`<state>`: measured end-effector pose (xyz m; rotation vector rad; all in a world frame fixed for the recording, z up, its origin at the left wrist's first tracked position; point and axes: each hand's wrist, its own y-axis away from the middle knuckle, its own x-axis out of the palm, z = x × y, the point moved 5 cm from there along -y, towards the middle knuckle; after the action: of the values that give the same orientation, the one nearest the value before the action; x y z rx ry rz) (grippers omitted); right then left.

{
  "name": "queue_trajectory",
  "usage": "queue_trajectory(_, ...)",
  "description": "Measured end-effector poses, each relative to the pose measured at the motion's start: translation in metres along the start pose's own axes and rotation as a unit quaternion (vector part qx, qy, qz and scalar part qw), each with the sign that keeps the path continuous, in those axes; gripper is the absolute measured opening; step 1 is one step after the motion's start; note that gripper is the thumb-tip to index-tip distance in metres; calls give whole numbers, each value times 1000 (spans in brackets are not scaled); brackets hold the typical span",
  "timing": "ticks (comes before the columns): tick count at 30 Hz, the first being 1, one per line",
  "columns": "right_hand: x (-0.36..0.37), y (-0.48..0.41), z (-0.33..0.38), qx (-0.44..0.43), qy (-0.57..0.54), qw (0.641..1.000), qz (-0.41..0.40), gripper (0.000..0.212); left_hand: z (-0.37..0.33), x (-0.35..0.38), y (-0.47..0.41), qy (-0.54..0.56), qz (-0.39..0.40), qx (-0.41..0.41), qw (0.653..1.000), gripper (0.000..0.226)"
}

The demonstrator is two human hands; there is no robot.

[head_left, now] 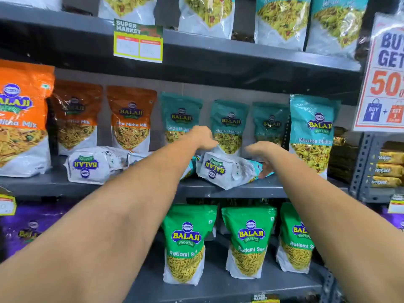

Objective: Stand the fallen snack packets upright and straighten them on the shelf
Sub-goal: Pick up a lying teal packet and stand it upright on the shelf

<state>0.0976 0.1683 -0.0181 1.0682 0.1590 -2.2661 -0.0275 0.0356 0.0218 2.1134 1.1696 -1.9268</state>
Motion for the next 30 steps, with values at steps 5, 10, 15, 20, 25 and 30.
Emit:
queue_trajectory(5,20,-23,-10,6,-119,989,92,30,-1,37,-1,64,111,-66,990,38)
queue_trajectory(10,8,-17,-24,15,-141,987,77,18,4,35,-7,219,169,-118,954,12)
queue_trajectory(15,14,-19,-41,46,-160,981,104,33,-7,45,2,212,269,-135,930,7)
queue_trajectory(20,17,-23,-45,29,-211,970,118,30,4,54,3,305,300,-214,879,34)
queue_trajectory(25,10,-23,-52,-7,-244,963,111,37,2,60,8,360,335,-220,843,54)
queue_trajectory(30,-8,-19,-59,-70,-296,952,40,35,-12,58,7,376,328,-195,844,25)
